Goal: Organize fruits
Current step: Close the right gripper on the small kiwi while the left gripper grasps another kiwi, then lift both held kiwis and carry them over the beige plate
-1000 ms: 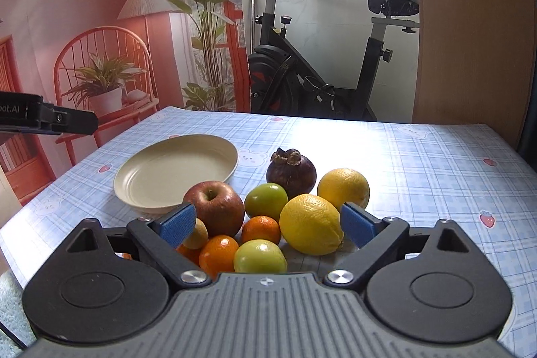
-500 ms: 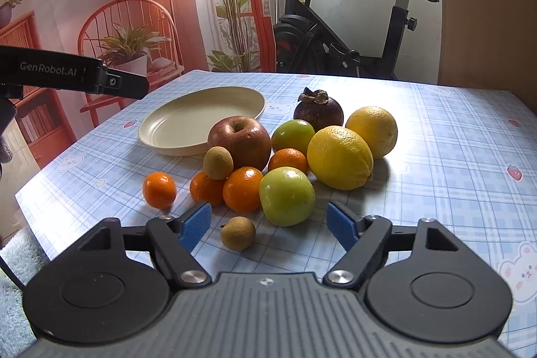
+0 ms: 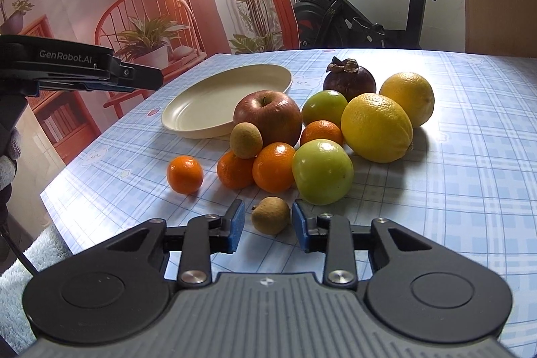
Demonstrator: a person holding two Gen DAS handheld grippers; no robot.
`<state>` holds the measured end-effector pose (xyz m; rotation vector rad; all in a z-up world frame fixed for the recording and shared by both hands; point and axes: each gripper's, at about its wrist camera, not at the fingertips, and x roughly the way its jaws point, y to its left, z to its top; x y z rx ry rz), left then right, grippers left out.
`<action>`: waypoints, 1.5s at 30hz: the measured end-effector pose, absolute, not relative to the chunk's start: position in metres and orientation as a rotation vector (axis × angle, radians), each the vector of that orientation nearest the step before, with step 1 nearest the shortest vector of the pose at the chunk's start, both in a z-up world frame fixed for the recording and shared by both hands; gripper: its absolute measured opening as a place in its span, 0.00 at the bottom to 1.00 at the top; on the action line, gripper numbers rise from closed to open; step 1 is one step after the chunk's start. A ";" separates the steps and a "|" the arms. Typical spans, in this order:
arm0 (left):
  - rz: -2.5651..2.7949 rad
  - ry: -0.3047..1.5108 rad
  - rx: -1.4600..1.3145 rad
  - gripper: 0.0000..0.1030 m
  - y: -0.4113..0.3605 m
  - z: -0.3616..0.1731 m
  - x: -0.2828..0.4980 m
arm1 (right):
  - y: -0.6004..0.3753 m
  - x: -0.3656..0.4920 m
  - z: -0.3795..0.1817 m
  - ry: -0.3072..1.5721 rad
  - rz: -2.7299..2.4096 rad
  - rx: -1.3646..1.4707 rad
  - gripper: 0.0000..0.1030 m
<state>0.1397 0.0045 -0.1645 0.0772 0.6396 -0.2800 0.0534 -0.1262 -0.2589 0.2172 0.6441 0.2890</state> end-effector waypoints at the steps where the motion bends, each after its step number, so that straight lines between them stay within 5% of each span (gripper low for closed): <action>1: -0.281 0.641 0.077 0.43 0.005 -0.165 0.140 | -0.126 0.054 -0.260 0.646 0.288 0.222 0.34; 45: -0.486 0.776 0.113 0.41 -0.057 -0.214 0.161 | -0.185 0.039 -0.234 0.503 0.148 0.371 0.28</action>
